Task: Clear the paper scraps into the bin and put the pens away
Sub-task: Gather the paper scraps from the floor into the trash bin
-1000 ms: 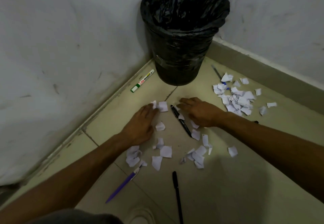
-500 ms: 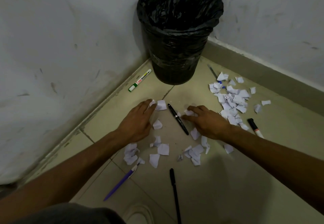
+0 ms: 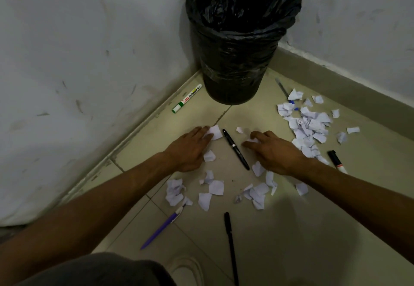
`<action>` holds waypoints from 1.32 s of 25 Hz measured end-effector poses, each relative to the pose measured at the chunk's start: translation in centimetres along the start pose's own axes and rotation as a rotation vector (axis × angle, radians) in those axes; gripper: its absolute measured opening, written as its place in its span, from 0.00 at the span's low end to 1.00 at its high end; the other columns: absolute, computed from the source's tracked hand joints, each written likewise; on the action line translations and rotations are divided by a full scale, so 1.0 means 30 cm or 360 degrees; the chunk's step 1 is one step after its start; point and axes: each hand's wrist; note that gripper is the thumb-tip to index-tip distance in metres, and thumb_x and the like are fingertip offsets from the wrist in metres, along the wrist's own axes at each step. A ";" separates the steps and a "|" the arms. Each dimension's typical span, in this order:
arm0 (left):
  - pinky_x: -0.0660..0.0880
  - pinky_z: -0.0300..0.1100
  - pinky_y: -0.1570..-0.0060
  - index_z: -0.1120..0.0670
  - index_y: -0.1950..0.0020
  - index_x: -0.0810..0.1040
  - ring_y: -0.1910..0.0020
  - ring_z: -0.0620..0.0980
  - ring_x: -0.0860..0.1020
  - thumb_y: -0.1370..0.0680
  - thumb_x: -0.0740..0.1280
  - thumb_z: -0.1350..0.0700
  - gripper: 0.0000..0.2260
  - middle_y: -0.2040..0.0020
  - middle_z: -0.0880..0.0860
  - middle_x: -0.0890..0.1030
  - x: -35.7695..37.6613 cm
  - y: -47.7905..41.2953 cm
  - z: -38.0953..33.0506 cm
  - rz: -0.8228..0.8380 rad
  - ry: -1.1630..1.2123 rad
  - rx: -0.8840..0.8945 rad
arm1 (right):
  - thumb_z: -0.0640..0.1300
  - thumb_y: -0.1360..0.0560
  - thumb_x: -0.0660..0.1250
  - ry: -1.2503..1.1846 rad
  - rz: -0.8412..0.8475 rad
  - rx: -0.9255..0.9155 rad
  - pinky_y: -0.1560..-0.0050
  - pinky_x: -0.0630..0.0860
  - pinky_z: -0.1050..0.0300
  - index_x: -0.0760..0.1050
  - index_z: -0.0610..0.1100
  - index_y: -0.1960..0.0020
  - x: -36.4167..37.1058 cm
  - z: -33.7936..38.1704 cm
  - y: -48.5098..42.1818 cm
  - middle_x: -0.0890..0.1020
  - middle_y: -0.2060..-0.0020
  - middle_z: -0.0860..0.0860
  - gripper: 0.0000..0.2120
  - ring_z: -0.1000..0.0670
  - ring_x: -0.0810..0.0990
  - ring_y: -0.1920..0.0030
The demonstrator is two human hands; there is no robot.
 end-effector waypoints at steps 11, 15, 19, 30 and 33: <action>0.73 0.52 0.41 0.46 0.30 0.69 0.35 0.60 0.67 0.30 0.72 0.42 0.30 0.30 0.58 0.64 0.070 0.255 -0.066 -0.0054 0.0339 -0.0179 | 0.60 0.34 0.75 -0.0322 0.0192 0.0286 0.44 0.75 0.48 0.64 0.58 0.29 0.089 0.084 0.288 0.65 0.34 0.45 0.38 0.40 0.70 0.39; 0.72 0.47 0.44 0.50 0.35 0.76 0.41 0.56 0.72 0.28 0.67 0.48 0.21 0.38 0.56 0.71 0.046 0.191 -0.134 -0.0206 0.0692 -0.0069 | 0.51 0.31 0.74 -0.0665 -0.0074 0.0256 0.48 0.77 0.48 0.71 0.52 0.32 0.104 0.132 0.260 0.71 0.40 0.45 0.28 0.41 0.75 0.43; 0.75 0.50 0.45 0.45 0.28 0.65 0.35 0.56 0.69 0.32 0.73 0.44 0.34 0.31 0.53 0.66 -0.007 0.254 -0.096 -0.0213 0.0439 -0.0339 | 0.65 0.37 0.74 -0.0397 -0.0144 0.0478 0.49 0.79 0.44 0.65 0.58 0.30 0.067 0.108 0.292 0.67 0.34 0.47 0.39 0.42 0.69 0.37; 0.69 0.40 0.56 0.50 0.35 0.71 0.45 0.54 0.75 0.33 0.77 0.48 0.29 0.46 0.52 0.71 0.061 0.214 -0.144 -0.0298 0.0761 -0.0313 | 0.55 0.33 0.76 -0.0744 -0.0123 0.0228 0.46 0.76 0.54 0.62 0.53 0.26 0.133 0.229 0.214 0.68 0.36 0.47 0.40 0.46 0.73 0.39; 0.72 0.56 0.39 0.42 0.24 0.53 0.28 0.57 0.61 0.40 0.77 0.36 0.51 0.25 0.56 0.58 0.037 0.211 -0.154 -0.0141 0.0504 -0.0259 | 0.61 0.33 0.74 -0.0476 -0.0042 0.0077 0.44 0.78 0.47 0.55 0.57 0.23 0.128 0.264 0.213 0.62 0.29 0.46 0.44 0.44 0.68 0.34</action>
Point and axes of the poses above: each hand's wrist, its own y-axis away from the middle knuckle, its own x-axis out of the palm, z = x × y
